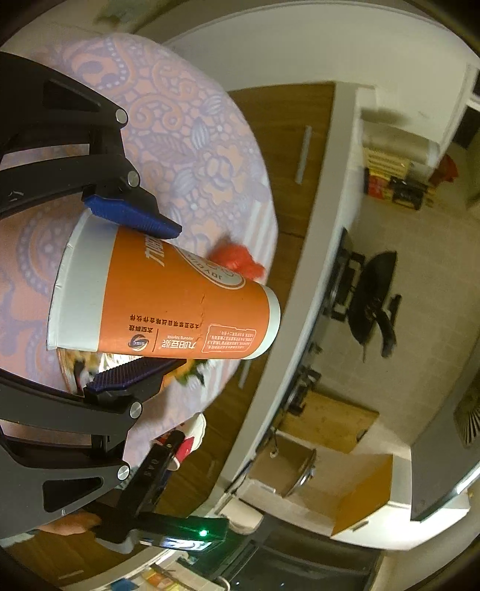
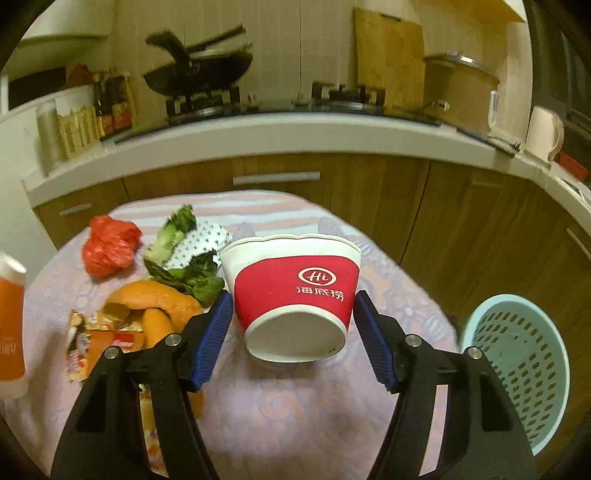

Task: Collect trash
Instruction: 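Carry both cups over the basket and open both tools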

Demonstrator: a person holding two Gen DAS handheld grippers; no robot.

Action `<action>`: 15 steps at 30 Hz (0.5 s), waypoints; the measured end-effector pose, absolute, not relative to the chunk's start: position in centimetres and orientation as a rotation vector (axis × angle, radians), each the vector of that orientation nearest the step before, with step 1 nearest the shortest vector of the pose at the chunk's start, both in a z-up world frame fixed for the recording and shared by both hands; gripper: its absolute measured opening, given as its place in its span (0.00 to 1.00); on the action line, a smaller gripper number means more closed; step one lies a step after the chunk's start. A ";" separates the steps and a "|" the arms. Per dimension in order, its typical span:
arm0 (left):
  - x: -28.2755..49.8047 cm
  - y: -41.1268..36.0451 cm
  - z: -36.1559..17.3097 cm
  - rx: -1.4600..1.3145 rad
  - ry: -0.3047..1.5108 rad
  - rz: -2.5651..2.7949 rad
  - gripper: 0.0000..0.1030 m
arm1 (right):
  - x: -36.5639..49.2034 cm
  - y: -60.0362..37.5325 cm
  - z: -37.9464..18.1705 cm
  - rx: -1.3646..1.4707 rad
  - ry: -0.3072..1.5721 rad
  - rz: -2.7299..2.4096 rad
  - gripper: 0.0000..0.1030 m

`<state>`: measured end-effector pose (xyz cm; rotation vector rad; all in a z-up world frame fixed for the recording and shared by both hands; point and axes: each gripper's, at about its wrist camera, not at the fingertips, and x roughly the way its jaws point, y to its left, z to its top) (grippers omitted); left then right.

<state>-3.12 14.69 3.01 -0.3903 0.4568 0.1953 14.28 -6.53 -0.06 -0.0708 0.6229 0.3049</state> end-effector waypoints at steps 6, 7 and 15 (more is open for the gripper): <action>-1.7 10.1 5.3 -0.354 0.446 0.114 0.59 | 11.3 -10.4 2.1 -0.047 0.578 0.292 0.62; -1.2 9.0 5.5 -0.354 0.453 0.093 0.59 | 10.8 -11.3 2.4 -0.048 0.569 0.281 0.62; 3.6 0.5 5.3 -0.386 0.532 -0.096 0.59 | 8.6 -19.4 3.7 -0.001 0.535 0.178 0.62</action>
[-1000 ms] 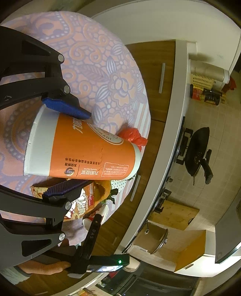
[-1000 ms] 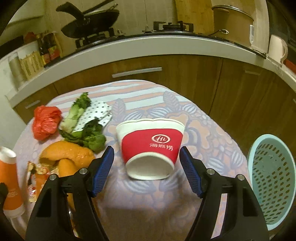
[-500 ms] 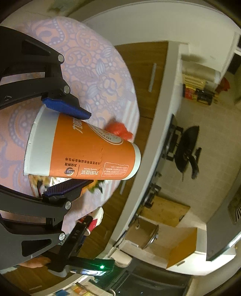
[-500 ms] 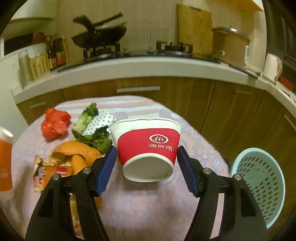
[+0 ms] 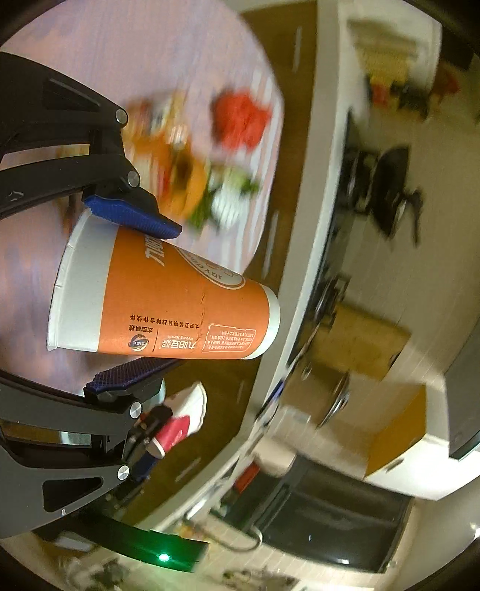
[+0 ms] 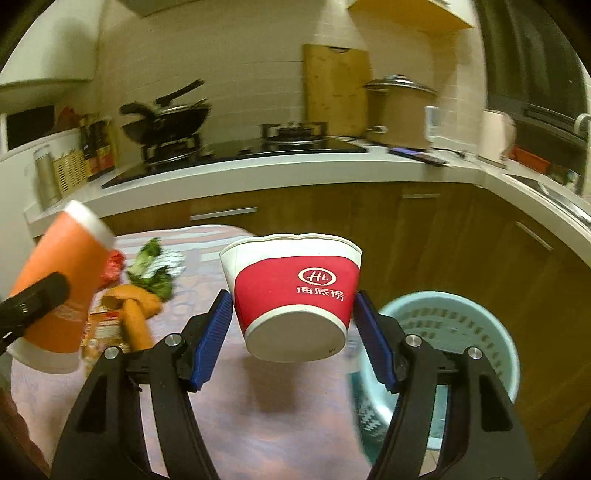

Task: Collect trash
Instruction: 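Carry both cups over the basket and open both tools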

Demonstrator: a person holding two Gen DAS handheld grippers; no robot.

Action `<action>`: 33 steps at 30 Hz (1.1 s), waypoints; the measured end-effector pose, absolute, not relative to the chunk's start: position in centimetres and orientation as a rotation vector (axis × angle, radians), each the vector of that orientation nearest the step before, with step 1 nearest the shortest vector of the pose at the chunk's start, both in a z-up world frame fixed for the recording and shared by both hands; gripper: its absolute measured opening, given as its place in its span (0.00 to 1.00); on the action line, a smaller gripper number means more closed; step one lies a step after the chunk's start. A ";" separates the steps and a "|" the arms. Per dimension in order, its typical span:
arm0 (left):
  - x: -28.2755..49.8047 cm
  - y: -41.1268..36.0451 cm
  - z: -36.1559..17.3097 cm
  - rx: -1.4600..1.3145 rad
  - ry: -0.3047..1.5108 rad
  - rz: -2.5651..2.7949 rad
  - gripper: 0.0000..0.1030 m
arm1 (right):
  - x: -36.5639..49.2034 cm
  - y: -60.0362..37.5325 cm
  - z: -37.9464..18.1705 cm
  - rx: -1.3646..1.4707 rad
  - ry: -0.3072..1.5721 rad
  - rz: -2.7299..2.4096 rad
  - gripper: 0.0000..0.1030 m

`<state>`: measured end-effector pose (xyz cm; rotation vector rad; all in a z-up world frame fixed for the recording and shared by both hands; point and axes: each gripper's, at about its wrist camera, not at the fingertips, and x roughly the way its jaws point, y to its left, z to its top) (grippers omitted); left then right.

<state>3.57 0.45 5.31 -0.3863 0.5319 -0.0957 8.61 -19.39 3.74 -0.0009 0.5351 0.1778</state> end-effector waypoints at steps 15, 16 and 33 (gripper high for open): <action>13.1 -15.4 0.8 -0.303 0.746 -0.372 0.59 | 10.5 -34.5 -1.4 0.103 0.674 -0.023 0.62; 14.0 -16.4 0.0 -0.298 0.772 -0.381 0.59 | 10.7 -34.9 -2.0 0.106 0.692 -0.031 0.62; 19.8 -21.4 -8.0 -0.247 1.018 -0.396 0.70 | 13.8 -38.8 -9.4 0.140 0.887 -0.117 0.64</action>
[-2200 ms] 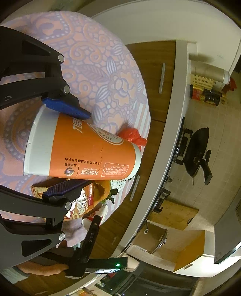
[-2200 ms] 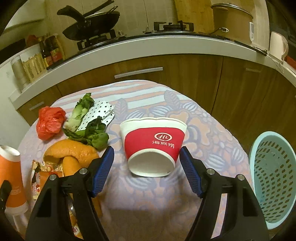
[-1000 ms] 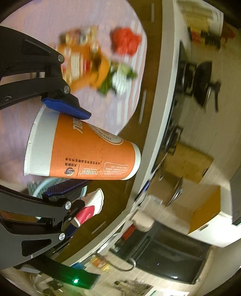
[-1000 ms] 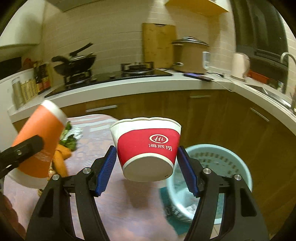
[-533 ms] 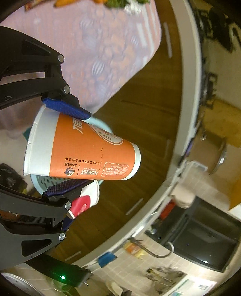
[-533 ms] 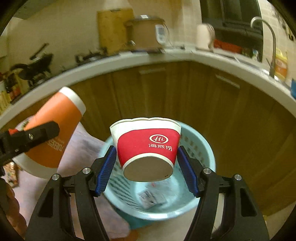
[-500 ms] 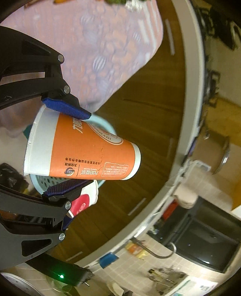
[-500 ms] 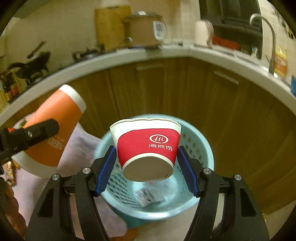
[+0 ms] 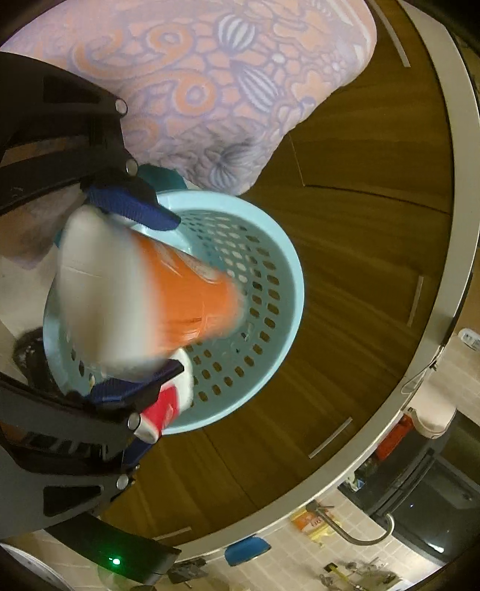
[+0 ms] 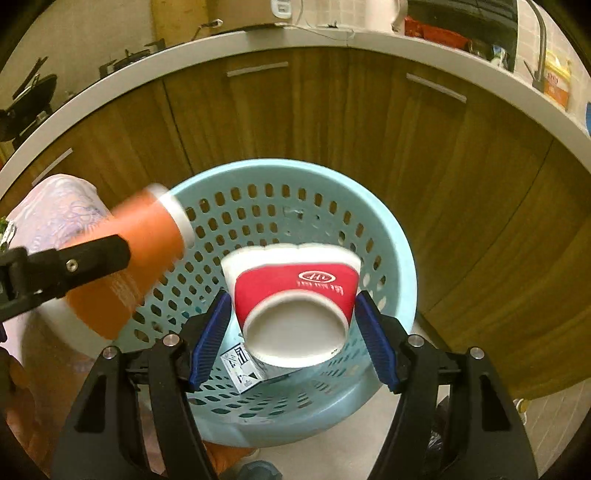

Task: Collect trash
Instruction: 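Carry both cups over the basket and open both tools, then grasp a snack wrapper with the left tool while the right tool grasps the panda snack bag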

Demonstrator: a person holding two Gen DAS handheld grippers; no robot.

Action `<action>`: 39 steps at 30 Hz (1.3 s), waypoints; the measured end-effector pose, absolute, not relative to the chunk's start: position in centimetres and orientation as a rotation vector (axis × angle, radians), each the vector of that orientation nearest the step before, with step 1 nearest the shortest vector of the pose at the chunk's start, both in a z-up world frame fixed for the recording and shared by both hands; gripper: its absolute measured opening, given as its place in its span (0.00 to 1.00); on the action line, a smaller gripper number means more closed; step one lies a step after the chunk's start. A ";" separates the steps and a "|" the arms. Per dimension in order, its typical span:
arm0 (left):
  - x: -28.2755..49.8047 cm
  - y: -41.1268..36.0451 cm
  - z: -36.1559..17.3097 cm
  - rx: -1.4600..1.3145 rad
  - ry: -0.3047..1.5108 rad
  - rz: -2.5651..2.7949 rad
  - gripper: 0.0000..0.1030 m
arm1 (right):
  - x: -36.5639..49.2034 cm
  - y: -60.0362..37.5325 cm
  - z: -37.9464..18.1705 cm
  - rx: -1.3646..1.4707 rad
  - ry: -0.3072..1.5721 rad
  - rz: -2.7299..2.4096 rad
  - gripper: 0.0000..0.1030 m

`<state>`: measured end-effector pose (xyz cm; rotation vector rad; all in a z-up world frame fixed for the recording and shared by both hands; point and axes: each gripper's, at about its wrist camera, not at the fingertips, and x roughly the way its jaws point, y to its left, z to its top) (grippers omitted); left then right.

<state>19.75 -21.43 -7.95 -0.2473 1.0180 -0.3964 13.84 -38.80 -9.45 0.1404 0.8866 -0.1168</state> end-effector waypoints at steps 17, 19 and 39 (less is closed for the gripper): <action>16.5 -18.4 -4.3 -0.242 0.890 -0.400 0.71 | 11.8 -37.2 -5.2 0.146 0.758 -0.070 0.64; 15.5 -17.3 -3.2 -0.238 0.851 -0.382 0.71 | 11.4 -36.3 -4.1 0.142 0.731 -0.043 0.63; 5.9 -2.0 5.0 -0.285 0.581 -0.150 0.70 | 8.1 -19.8 1.0 0.081 0.652 0.346 0.41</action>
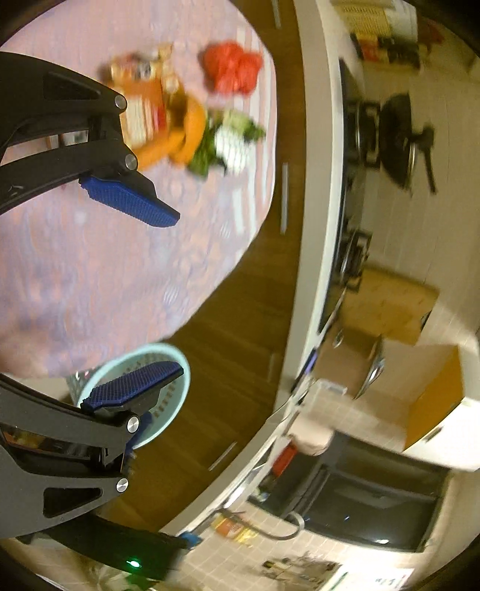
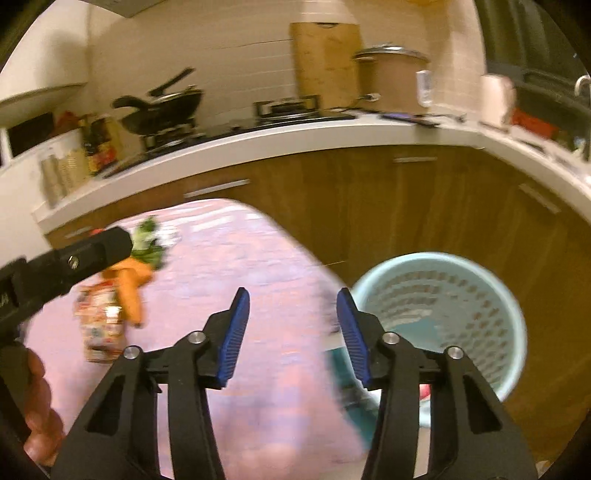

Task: Collect trash
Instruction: 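Grasp a snack wrapper with the left tool while the right tool grasps the panda snack bag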

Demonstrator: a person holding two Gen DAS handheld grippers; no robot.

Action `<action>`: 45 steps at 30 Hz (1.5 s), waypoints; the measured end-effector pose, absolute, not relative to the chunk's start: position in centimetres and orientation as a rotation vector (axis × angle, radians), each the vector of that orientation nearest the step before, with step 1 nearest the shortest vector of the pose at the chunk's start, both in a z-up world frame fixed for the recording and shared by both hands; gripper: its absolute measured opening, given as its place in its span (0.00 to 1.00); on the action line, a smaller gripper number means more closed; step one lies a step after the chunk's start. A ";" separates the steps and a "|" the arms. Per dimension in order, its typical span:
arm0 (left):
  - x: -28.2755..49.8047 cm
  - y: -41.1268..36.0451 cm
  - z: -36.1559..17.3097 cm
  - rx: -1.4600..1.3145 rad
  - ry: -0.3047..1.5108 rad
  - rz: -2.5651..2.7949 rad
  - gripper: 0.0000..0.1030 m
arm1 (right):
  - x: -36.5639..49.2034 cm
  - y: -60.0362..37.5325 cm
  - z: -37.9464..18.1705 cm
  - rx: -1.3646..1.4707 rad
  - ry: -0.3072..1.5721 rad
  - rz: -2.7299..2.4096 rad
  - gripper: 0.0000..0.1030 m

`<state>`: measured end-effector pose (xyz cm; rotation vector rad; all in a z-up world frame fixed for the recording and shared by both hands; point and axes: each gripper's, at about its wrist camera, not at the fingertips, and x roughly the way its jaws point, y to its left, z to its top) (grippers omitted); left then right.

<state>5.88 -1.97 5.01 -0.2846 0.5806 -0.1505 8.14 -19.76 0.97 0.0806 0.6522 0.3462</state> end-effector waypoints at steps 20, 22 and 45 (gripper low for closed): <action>2.2 15.8 0.1 -0.399 0.657 0.204 0.69 | 6.2 -3.2 -2.9 -0.048 0.727 0.603 0.34; 2.8 15.9 -0.6 -0.418 0.681 0.186 0.69 | 6.5 -2.9 -3.4 -0.054 0.748 0.604 0.36; 5.3 15.2 -3.7 -0.439 0.776 0.152 0.36 | 6.6 -1.2 -4.6 -0.141 0.809 0.622 0.06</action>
